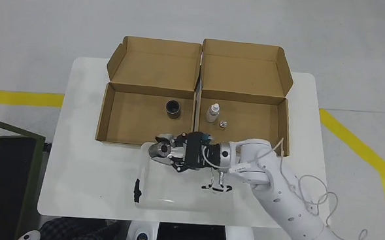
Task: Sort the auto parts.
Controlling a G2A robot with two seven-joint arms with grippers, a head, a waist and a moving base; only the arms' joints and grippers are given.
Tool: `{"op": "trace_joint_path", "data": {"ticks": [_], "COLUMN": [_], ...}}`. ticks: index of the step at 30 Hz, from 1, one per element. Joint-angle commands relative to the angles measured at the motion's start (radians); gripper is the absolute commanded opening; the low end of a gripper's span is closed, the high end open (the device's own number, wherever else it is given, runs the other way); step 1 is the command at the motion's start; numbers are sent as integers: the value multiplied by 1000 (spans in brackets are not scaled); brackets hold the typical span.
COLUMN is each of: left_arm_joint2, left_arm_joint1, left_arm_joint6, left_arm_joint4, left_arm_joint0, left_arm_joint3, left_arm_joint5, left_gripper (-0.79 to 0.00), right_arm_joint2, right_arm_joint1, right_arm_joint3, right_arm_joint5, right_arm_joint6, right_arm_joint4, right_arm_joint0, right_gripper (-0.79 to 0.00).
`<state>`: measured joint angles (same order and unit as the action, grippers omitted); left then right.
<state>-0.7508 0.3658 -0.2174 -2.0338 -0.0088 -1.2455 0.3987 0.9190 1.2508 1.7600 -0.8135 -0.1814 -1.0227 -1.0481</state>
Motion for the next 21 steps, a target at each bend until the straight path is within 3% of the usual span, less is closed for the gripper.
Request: {"op": "trace_joint_path", "data": {"ticks": [1, 11, 21], "left_arm_joint2": [0, 0, 0], "left_arm_joint1": [0, 0, 0], "left_arm_joint6": [0, 0, 0], "left_arm_joint4": [0, 0, 0], "left_arm_joint0": [0, 0, 0], "left_arm_joint3": [0, 0, 0], "left_arm_joint5": [0, 0, 0], "left_gripper": [0, 0, 0], "right_arm_joint2": [8, 13, -33], "right_arm_joint1": [0, 6, 16], "right_arm_joint3": [0, 0, -40], "right_arm_joint5": [18, 99, 142], "right_arm_joint6": [-7, 10, -75], "right_arm_joint4": [-13, -26, -193], "right_arm_joint0": [6, 26, 104], "right_gripper": [-785, -785, -785]}}
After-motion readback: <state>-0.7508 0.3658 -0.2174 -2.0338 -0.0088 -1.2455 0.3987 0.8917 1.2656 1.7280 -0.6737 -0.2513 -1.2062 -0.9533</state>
